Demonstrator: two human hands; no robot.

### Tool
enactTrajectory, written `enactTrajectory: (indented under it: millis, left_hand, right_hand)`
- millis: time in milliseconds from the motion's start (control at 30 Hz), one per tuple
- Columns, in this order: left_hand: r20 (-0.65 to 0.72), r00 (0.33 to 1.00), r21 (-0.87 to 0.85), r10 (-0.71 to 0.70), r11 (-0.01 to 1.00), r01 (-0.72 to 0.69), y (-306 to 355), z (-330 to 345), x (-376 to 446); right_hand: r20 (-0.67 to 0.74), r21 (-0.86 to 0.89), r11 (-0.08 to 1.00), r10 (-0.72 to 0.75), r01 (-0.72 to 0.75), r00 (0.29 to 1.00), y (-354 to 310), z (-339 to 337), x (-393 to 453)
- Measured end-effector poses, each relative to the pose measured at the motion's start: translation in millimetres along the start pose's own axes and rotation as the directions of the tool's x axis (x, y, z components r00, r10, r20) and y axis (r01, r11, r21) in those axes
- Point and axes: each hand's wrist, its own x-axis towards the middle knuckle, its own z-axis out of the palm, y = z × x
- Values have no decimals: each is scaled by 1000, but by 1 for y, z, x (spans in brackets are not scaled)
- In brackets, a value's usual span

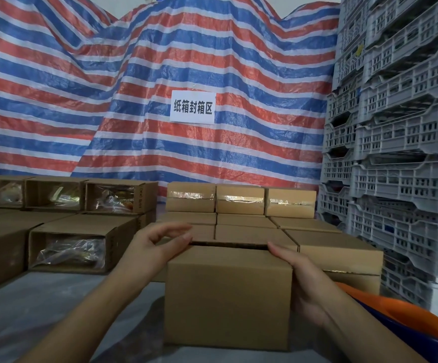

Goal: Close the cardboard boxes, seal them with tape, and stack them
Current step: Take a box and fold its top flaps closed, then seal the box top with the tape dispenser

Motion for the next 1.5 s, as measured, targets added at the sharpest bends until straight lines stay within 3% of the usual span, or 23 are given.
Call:
enactTrajectory:
  millis: [200,300,367,633,700,767,900,967,1200,1300,1333,1367,1433,1467,1500]
  left_hand:
    - [-32,999,-2,-15,1000,15,-1,2,-3]
    - [-57,998,-3,-16,1000,16,-1,2,-3]
    - [-69,997,3,-24,1000,24,-1,3,-3]
    - [6,999,121,-41,992,40,10,1,0]
    - [85,996,368,-21,930,-12,23,-1,4]
    - [199,979,601,34,785,-150,41,2,4]
    - [479,878,757,-16,514,-403,61,31,-4]
    - [535,839,793,-102,404,-457,63,43,-6]
    - [527,838,790,-140,443,-423,54,48,-8]
    - [538,828,787,-157,445,-427,55,47,-8]
    - [538,828,786,-157,449,-425,54,46,-8]
    - [534,830,787,-160,453,-419,54,46,-8]
    - [523,839,793,-153,450,-412,52,46,-8]
    - [517,843,794,-146,450,-409,51,46,-8]
    - [516,845,792,-143,455,-407,51,47,-9]
  right_hand:
    - [-17,-101,994,-41,39,999,-2,6,-6]
    - [-58,-267,931,-273,249,960,-6,7,-9]
    - [4,-374,858,-379,353,926,-10,8,-13]
    - [40,-454,781,-464,430,885,-8,2,-4]
    - [37,-450,781,-468,433,883,-7,1,-3]
    - [21,-429,794,-468,431,883,-6,1,-2]
    - [38,-412,799,-465,438,885,-4,1,-1]
    - [58,-410,794,-469,450,881,-3,0,0]
    - [65,-379,827,-424,416,903,0,-3,2]
    - [42,-481,802,-382,354,923,-8,-2,-7]
    - [25,-581,743,-392,332,920,-14,-3,-10]
    - [6,-742,605,-426,290,905,-20,-8,-14]
    - [15,-989,117,-510,86,860,-35,-24,-25]
    - [12,-998,-61,-501,-22,865,-41,-34,-30]
    - [-27,-980,-161,-460,-114,887,-45,-45,-37]
